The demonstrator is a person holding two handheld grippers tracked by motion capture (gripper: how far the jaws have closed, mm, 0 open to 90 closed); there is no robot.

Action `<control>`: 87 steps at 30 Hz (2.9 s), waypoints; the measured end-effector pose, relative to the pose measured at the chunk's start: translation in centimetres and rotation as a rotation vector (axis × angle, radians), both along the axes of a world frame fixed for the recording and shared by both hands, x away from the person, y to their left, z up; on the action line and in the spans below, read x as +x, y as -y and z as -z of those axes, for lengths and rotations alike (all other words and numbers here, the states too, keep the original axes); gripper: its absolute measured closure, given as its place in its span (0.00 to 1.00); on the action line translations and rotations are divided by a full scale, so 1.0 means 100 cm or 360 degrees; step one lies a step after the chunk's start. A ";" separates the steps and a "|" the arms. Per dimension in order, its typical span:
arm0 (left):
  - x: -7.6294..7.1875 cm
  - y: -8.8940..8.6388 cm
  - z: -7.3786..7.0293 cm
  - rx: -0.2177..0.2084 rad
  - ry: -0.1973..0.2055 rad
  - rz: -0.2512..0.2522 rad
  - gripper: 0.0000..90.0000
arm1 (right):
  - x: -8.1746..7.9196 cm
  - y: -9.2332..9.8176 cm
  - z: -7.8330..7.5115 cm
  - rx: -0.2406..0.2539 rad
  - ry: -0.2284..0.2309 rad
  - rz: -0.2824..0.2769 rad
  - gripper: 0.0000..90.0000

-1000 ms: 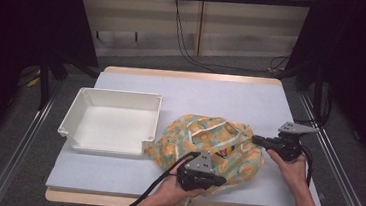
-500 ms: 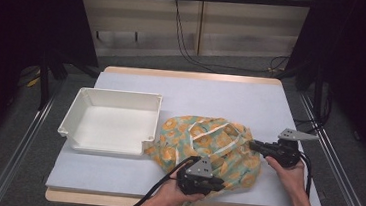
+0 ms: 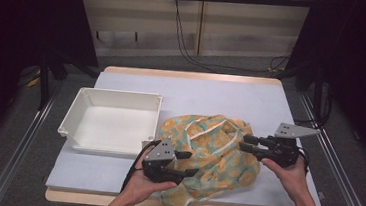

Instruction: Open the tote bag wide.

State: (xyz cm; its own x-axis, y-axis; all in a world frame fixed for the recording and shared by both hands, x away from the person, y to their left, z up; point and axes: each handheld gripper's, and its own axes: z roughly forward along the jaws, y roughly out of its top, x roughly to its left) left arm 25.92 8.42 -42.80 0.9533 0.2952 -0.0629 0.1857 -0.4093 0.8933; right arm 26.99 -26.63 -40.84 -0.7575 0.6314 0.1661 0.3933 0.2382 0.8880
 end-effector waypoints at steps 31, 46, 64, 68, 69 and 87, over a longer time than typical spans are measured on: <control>0.022 -0.001 0.015 0.0062 0.0003 -0.0069 1.00 | 0.028 -0.047 0.022 -0.0127 -0.0072 -0.0226 0.98; 0.076 -0.026 -0.036 -0.0178 -0.0093 -0.0248 1.00 | 0.049 -0.031 -0.005 0.0151 0.0023 -0.0044 0.91; 0.123 -0.043 -0.025 -0.0169 -0.0254 -0.0439 1.00 | 0.055 -0.051 0.014 -0.0118 0.0005 -0.0082 0.45; 0.120 -0.038 -0.025 -0.0139 -0.0223 -0.0392 1.00 | 0.068 -0.052 0.014 -0.0105 -0.0022 -0.0054 0.83; 0.118 -0.037 -0.026 -0.0120 -0.0206 -0.0384 0.99 | 0.071 -0.051 0.013 -0.0075 -0.0024 -0.0054 0.92; 0.112 -0.044 -0.034 -0.0278 -0.0219 -0.0383 1.00 | 0.052 -0.070 -0.007 -0.0056 0.0026 -0.0182 0.47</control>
